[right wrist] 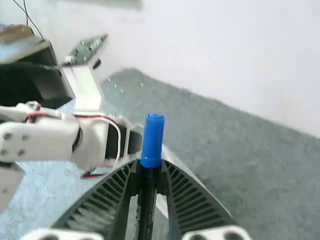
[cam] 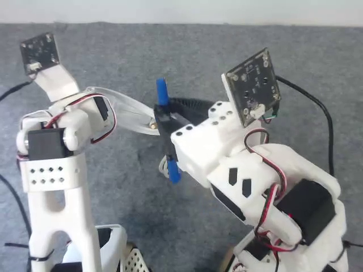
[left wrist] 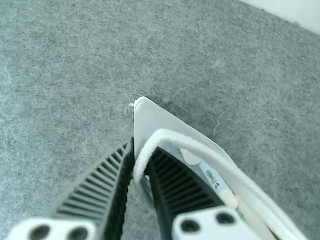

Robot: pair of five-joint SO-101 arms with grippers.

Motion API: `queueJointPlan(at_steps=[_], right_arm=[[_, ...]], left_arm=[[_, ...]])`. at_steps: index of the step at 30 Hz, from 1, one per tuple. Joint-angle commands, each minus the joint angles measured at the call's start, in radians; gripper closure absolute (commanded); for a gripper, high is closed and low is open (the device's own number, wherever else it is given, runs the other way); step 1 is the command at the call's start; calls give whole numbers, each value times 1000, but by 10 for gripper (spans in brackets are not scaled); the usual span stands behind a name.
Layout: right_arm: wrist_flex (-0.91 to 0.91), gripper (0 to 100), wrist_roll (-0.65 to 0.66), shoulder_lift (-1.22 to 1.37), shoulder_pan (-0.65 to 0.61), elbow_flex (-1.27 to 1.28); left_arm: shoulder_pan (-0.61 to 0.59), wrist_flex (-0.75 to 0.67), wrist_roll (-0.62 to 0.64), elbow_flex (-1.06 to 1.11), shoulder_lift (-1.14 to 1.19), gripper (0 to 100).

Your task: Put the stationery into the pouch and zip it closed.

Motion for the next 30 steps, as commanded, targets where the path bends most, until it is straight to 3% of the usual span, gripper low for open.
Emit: queueJointPlan(at_steps=[1,5,15,23,30], right_arm=[[-119,992,-12,-24,-36,-2],[-269,992,-6,-24,-73,75],[-895,992,-5,-35,-25,468],[-1124,992,-5,-28,74,623],[-1339,992,-5,-24,76,816]], left_arm=[[-5,-31,-8,-7,-32,991],[-5,-35,-8,4,-32,990],[-5,-41,-8,5,-32,990],[-5,-41,-8,5,-32,990],[-5,-41,-8,5,-32,990]])
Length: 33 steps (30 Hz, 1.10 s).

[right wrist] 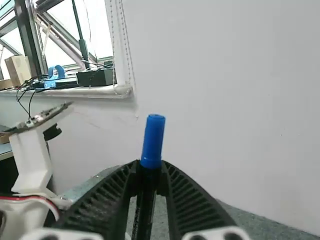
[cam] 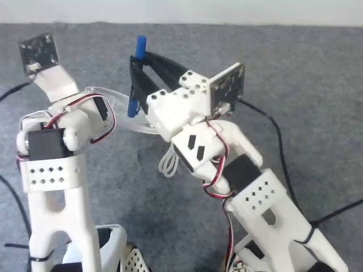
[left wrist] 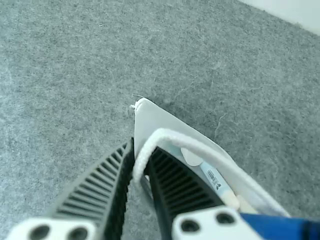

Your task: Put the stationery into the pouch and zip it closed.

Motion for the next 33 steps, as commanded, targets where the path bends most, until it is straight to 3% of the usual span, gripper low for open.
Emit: queueJointPlan(at_steps=[1,14,22,33], right_arm=[[-159,992,-3,-25,4,83],[-492,992,-3,-25,-19,385],[-504,992,-5,-5,-107,434],[-507,992,-3,234,-96,345]], left_arm=[[-2,-29,-8,-8,-31,990],[-2,-29,-8,-8,-31,989],[-2,-29,-8,-8,-31,989],[-2,-29,-8,-7,-31,989]])
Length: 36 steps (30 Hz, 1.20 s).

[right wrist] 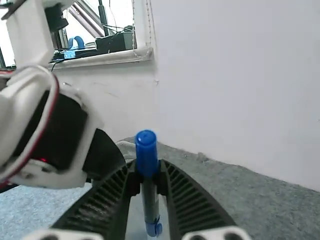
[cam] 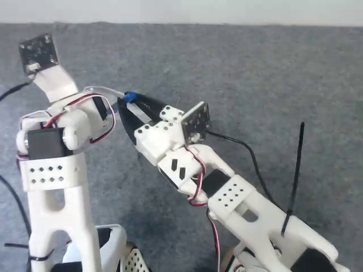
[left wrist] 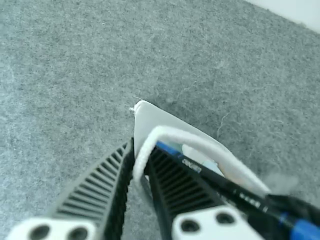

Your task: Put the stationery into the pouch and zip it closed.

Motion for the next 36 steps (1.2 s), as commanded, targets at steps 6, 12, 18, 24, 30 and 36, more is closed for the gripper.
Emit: queueJointPlan(at_steps=[6,12,18,24,30,36], right_arm=[[2,991,120,68,-1,-49],[4,898,199,68,-7,-26],[4,783,204,59,-2,-11],[5,794,204,-67,2,35],[76,790,204,-254,56,61],[309,790,204,-352,71,-25]], left_arm=[[0,-29,-8,-8,-32,989],[0,-26,-8,-8,-32,989],[-23,-28,-8,-8,-32,989],[-41,-29,-8,-8,-32,988],[-41,-29,-8,-8,-32,988],[-40,-29,-8,-8,-29,988]])
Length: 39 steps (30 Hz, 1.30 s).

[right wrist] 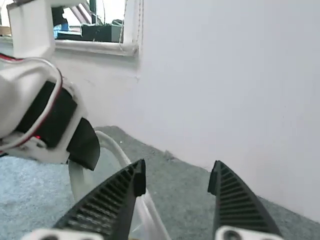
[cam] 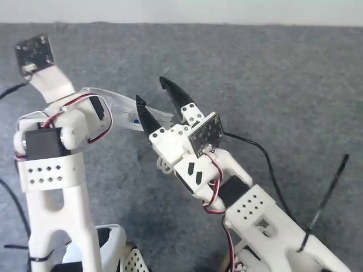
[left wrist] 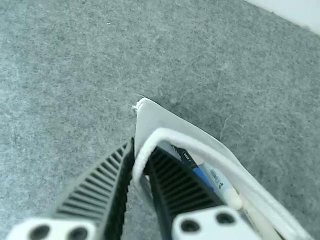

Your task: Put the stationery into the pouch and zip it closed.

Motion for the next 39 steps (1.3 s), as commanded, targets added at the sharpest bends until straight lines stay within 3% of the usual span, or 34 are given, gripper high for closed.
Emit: queueJointPlan(at_steps=[1,20,34,39], right_arm=[[145,790,15,-99,10,-117],[550,790,14,-355,5,-81],[536,794,14,-596,5,175],[433,794,14,-595,5,204]], left_arm=[[-6,-29,-8,-7,-28,988],[-9,-51,-8,19,-32,988],[-11,-51,-8,18,-32,988],[-11,-51,-8,18,-32,988]])
